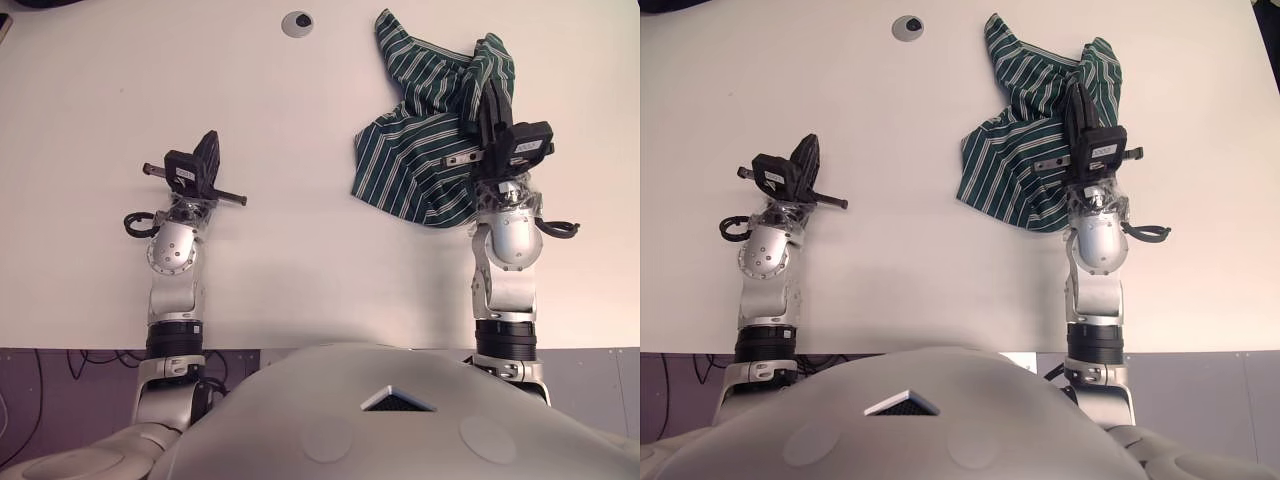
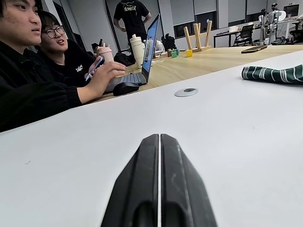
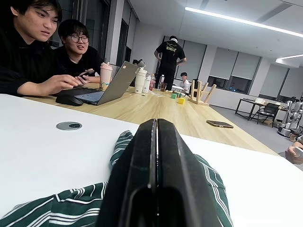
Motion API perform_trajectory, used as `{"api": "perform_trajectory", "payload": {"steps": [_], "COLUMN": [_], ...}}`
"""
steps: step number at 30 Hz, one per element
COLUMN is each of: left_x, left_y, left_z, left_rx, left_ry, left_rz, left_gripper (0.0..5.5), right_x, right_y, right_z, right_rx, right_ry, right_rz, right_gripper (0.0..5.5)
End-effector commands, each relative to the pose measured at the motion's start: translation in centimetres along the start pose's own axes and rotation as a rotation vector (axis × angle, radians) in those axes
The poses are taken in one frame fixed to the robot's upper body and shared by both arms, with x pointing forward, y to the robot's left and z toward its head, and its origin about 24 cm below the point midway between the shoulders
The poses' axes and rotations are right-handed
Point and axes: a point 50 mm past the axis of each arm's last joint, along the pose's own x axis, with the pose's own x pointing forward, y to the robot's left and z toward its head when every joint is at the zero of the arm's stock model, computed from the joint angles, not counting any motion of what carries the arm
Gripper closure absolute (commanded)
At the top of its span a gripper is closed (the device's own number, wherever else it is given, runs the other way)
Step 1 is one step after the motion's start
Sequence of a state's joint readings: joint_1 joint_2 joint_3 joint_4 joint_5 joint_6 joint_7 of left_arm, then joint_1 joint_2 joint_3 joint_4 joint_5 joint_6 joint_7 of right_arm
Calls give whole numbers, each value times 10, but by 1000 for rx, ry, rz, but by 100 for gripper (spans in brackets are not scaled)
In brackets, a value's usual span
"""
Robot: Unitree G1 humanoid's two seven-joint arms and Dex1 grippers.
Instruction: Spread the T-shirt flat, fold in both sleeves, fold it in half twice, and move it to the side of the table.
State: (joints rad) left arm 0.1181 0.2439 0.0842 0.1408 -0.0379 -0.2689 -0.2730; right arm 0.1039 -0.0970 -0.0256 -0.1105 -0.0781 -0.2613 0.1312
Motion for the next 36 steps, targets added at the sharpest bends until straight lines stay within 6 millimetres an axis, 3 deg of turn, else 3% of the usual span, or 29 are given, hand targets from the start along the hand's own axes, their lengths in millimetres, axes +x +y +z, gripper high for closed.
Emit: {"api": "perform_trajectory", "payload": {"steps": [1, 13, 15, 19, 22, 25, 27, 32, 36], "left_x": [-3, -11, -14, -19, -22, -10, -4, 3, 10], "left_y": [0, -7, -15, -37, -65, -82, -92, -139, -158], "left_z": [-3, -7, -7, -5, 10, 16, 19, 25, 19], "left_rx": [38, 60, 47, 27, 108, 216, 272, 368, 422], "left_ry": [12, 31, 24, 3, -27, 23, 55, 113, 157], "left_rz": [-21, -81, -137, -264, -458, -621, -712, -999, -1096], "left_gripper": [550, 550, 521, 461, 408, 366, 344, 266, 266], "right_x": [3, 7, 9, 17, 23, 25, 26, 29, 33], "right_y": [-1, 5, 6, 4, -23, -41, -45, -47, -49], "right_z": [1, 2, 3, 8, 17, 19, 18, 13, 8], "right_rx": [-14, -8, 0, 42, 22, 15, 9, 14, 28], "right_ry": [-11, -21, -28, -75, -154, -192, -204, -200, -183], "right_rz": [14, 39, 39, -6, -182, -309, -342, -374, -381], "right_gripper": [549, 549, 550, 550, 550, 550, 550, 550, 550]}}
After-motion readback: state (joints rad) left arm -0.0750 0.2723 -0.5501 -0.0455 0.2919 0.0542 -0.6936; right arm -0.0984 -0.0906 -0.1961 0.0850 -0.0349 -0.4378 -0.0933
